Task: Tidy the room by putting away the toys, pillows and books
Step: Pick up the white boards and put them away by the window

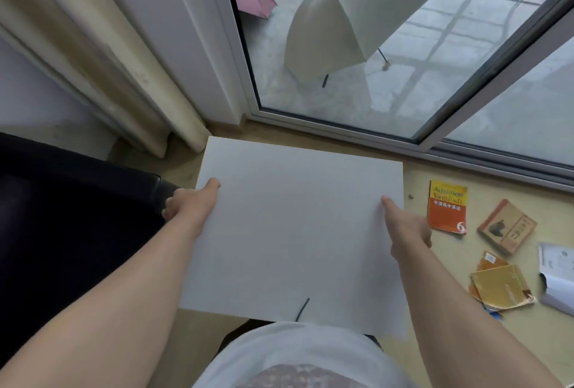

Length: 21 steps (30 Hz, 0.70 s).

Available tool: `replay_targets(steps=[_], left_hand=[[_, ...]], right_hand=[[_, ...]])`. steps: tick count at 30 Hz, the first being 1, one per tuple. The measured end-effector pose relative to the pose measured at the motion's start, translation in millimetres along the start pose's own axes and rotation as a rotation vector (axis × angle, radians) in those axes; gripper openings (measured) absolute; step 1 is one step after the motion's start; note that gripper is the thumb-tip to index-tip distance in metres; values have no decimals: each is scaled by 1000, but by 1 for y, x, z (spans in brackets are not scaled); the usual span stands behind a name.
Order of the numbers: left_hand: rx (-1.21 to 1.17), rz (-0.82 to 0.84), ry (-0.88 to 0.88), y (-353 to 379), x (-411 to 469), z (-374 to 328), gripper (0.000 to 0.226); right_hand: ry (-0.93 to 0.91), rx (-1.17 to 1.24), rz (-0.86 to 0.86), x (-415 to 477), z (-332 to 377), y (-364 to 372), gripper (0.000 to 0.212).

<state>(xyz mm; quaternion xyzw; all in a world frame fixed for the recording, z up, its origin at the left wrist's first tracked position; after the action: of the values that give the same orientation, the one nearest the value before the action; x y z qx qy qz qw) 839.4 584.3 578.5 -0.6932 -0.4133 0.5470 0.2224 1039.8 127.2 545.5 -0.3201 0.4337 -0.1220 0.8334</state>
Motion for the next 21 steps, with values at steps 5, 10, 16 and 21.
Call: replay_targets(steps=[5, 10, 16, 21], left_hand=[[-12, 27, -33, -5, 51, -48, 95], [-46, 53, -58, -7, 93, -99, 79], [-154, 128, -34, -4, 145, -158, 64], [-87, 131, 11, 3, 199, -212, 75]], right_hand=[[-63, -24, 44, 24, 81, 52, 90], [-87, -72, 6, 32, 153, 80, 89], [-109, -77, 5, 43, 216, 118, 94], [-61, -81, -32, 53, 249, 149, 97]])
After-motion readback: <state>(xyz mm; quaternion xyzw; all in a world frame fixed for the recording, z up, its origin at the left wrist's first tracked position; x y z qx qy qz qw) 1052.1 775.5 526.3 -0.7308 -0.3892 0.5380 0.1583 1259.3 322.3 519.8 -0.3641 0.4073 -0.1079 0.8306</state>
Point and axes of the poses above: each hand's wrist, its own x-axis towards the middle knuckle, its own y-axis out of the palm, z = x × y, the point moved 9 cm from there along x, towards the middle knuckle, and after that the axes turned 1 degree about x, right-handed, at the moved point
